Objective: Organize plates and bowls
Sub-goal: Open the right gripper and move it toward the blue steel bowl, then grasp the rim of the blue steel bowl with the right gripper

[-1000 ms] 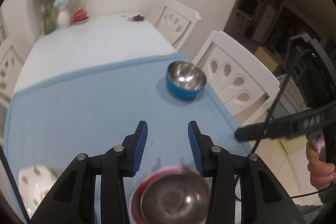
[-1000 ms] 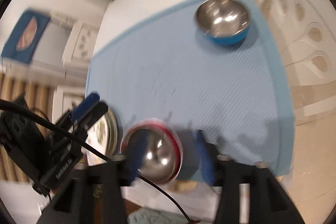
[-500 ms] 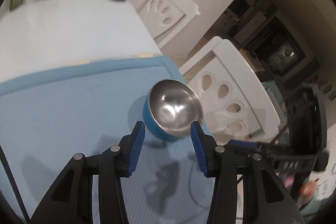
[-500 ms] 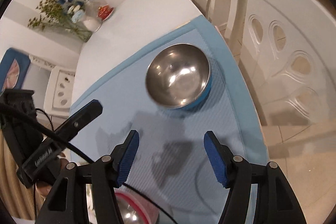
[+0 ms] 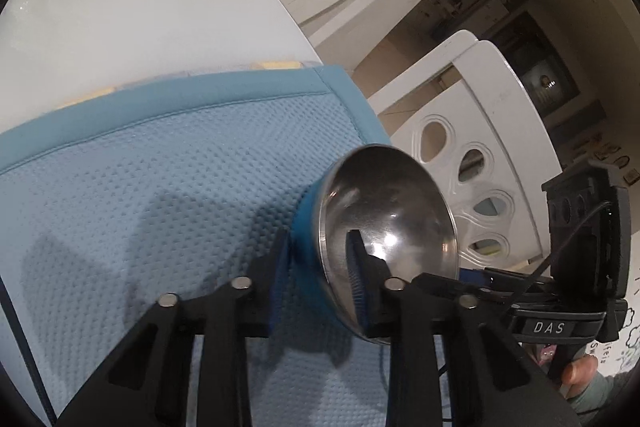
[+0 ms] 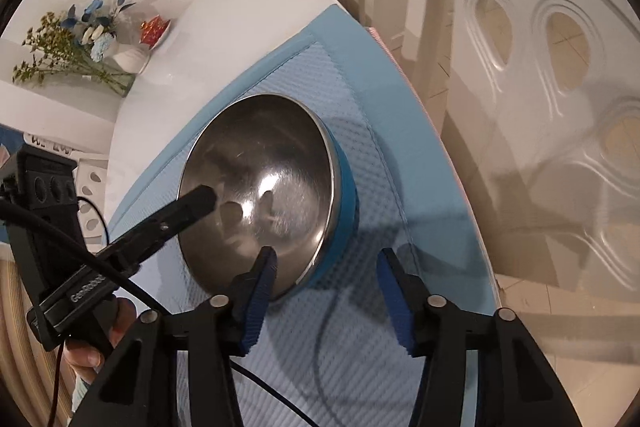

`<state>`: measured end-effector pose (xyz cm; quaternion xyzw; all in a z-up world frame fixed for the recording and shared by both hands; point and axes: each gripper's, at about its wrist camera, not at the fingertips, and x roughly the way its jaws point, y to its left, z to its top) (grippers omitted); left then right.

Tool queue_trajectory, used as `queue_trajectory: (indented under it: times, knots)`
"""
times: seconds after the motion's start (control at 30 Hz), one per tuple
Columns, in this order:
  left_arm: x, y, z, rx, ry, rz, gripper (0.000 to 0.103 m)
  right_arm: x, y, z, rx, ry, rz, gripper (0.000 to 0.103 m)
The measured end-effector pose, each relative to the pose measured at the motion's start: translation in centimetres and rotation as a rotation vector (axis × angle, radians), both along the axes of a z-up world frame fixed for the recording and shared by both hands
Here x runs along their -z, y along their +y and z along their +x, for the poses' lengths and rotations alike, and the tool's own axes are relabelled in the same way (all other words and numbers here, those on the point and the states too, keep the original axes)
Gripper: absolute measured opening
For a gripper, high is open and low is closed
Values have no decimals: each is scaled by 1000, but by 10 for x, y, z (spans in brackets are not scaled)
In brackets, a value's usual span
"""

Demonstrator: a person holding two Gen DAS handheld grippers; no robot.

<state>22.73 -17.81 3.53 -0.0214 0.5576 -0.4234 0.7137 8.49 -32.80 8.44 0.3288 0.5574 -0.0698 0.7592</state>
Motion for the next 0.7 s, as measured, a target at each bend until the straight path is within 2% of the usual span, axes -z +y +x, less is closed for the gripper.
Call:
queue_trajectory:
  times: [0.13,0.37,0.7]
  knots:
    - [3,4,-1,5,8,-14,19,9,5,6,-32,0,12,40]
    - [-2,3,-5,1,-12,-4,19,12,9,7,-23,15,-29,38]
    - [-58,22,-30,-40,-90,-41,19,-42,23,-8,-43,-53,-48,39]
